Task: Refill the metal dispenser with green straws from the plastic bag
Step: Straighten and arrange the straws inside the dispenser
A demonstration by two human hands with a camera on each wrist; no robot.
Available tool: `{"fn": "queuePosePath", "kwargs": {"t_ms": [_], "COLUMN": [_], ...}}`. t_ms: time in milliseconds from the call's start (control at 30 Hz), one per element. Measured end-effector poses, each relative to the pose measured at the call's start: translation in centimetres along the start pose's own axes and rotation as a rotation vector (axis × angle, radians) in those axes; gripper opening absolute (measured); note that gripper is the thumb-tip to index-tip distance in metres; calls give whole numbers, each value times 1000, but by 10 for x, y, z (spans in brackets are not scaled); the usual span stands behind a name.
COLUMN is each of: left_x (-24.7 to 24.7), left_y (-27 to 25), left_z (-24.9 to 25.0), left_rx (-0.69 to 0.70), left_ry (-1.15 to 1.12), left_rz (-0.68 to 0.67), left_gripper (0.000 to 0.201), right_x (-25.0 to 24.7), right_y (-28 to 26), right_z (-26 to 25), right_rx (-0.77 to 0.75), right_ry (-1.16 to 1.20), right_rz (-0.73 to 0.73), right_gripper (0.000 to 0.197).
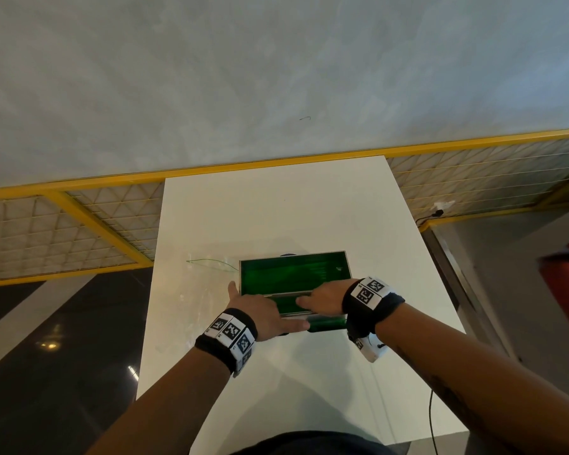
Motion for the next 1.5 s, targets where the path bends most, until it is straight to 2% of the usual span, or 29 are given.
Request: {"fn": "queuePosePath", "kwargs": {"t_ms": [100,233,400,533,600,733,833,933,1066,1233,1300,1400,1500], "left_x": [0,1,-2,-10,-4,0,-7,-15,-10,-4,-8,-25,-53], "left_y": [-4,-10,-11,-7,-5,-6,-5,-1,12,19,18,8,-11], "left_z": [-2,-2,-3,-4,-4,1,0,0,-2,-3,-6,-9,-24], "left_rx": [-14,-42,-46,-40,-35,-23,-16,1,2,-14,-22,-1,42], "left_ry": [-25,-23,-73,-55,-52,-49,-59,-42,-13,29,0,-115,-222], "left_rz": [26,42,24,118,66,-25,52,150,124,92,131,261,510], "left_gripper": [96,89,91,108,108,95,101,109,120,122,118,91,60], "right_x": [10,15,14,5,8,13,14,16,15,19,16,10,0], "right_y": [0,3,1,-2,-5,-3,-6,-5,-2,-5,-6,-12,-32], "right_z": [2,9,7,8,7,7,10,8,12,13,12,6,9], "right_rx": [0,0,28,36,39,43,68,29,34,24,26,-15,-111], "right_ry": [-45,-95,-37,18,36,48,78,83,82,61,47,41,36], "right_rz": [-71,-69,-41,17,1,7,-7,11,61,89,101,153,379], "right_gripper": [62,71,67,61,59,63,62,60,69,69,70,62,42]}}
Point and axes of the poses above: each hand's wrist, its own y-axis towards the middle knuckle, its own x-axis out of the palm, z = x × y, the point moved 10 cm from there along y, towards the middle knuckle, and after that the axes turned 5 degrees about -x, right-handed, at the moved point
